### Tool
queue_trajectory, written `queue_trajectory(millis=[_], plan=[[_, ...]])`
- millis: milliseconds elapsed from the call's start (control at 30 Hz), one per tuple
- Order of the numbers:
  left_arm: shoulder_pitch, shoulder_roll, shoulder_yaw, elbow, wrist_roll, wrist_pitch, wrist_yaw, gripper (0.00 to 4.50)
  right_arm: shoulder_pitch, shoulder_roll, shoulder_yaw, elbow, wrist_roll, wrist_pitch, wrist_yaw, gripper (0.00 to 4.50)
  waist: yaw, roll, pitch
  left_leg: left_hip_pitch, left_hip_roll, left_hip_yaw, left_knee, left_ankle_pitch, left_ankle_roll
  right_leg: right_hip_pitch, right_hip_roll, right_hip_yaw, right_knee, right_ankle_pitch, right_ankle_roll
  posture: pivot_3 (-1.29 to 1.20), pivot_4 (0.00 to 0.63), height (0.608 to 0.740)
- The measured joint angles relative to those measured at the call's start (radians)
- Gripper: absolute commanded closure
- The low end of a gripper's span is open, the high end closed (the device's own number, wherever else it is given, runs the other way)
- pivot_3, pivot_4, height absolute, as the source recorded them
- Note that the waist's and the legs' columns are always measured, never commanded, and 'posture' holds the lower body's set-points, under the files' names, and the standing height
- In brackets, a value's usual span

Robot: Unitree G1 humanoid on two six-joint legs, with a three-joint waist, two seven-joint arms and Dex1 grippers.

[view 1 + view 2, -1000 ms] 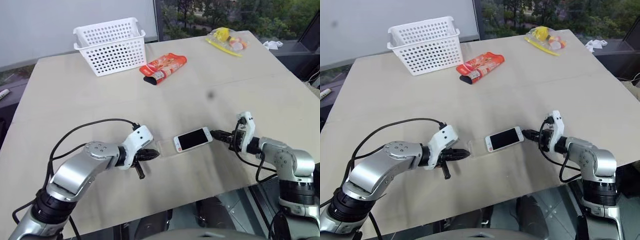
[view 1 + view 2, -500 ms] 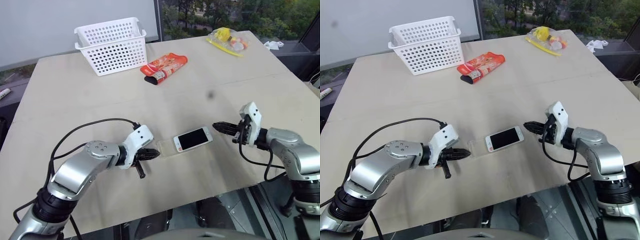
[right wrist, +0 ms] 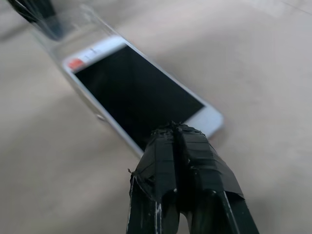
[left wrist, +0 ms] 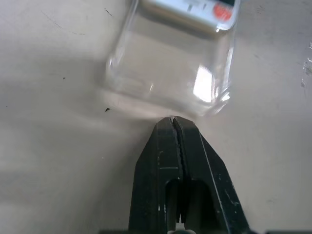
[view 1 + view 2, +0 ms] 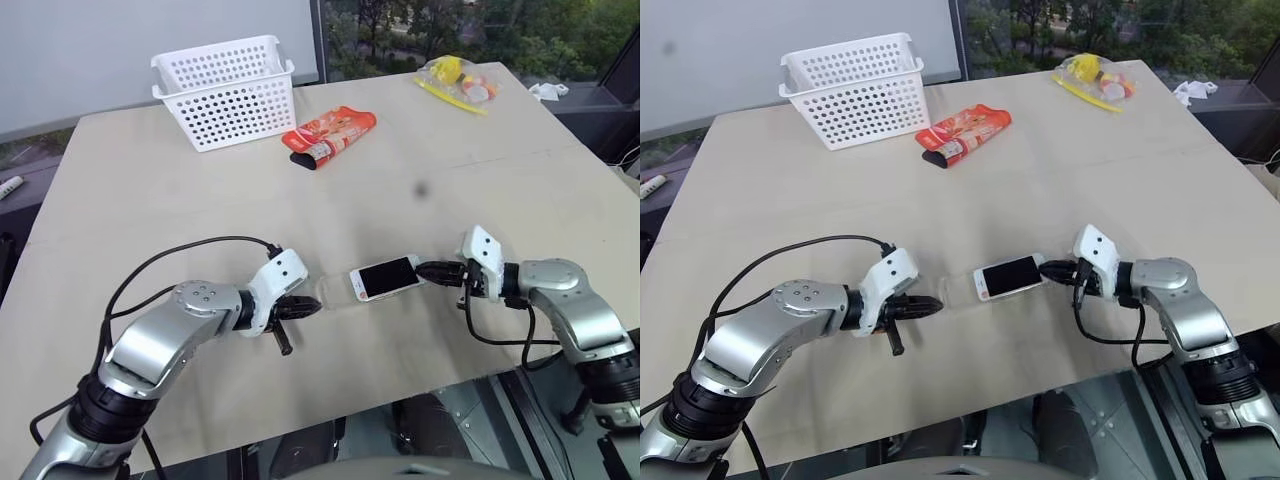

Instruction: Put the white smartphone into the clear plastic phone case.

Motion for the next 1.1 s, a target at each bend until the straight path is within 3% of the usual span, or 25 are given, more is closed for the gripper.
queue_trajectory(millis=[300,533,867,1100], plan=[[0.000,-0.007,-0.004,0.004,0.001,-0.008,0.002,4.50,-0.046,-0.041,-0.006,0.060,-0.050,-0.067,-0.010,4.46,0.005,0.000,0.000,0.000,0.000,0.000,0.000,0.000,0.000,0.000,0.000,0.000,0.000,0.000,0.000,0.00,0.150,0.740],[-0.007,-0.026,-0.008,0.017,0.006,-0.017,0.005,4.50,-0.076,-0.103,0.075,0.022,-0.158,-0.132,0.024,4.46,0.010,0.000,0.000,0.000,0.000,0.000,0.000,0.000,0.000,0.000,0.000,-0.001,0.000,0.000,0.000,0.00,0.150,0.740],[-0.064,-0.154,-0.066,0.060,0.039,-0.019,0.046,4.50,-0.162,-0.093,0.218,-0.079,-0.299,-0.124,0.050,4.46,0.024,0.000,0.000,0.000,-0.001,-0.001,0.006,0.000,0.000,0.003,-0.001,-0.003,-0.001,0.000,0.000,0.00,0.150,0.740],[-0.095,-0.222,-0.099,0.092,0.049,-0.020,0.073,4.50,-0.160,-0.087,0.273,-0.178,-0.315,-0.011,0.078,4.46,0.022,-0.001,0.000,-0.001,-0.001,-0.002,0.006,0.000,0.000,0.003,-0.001,-0.003,-0.001,0.000,0.000,0.00,0.150,0.740]])
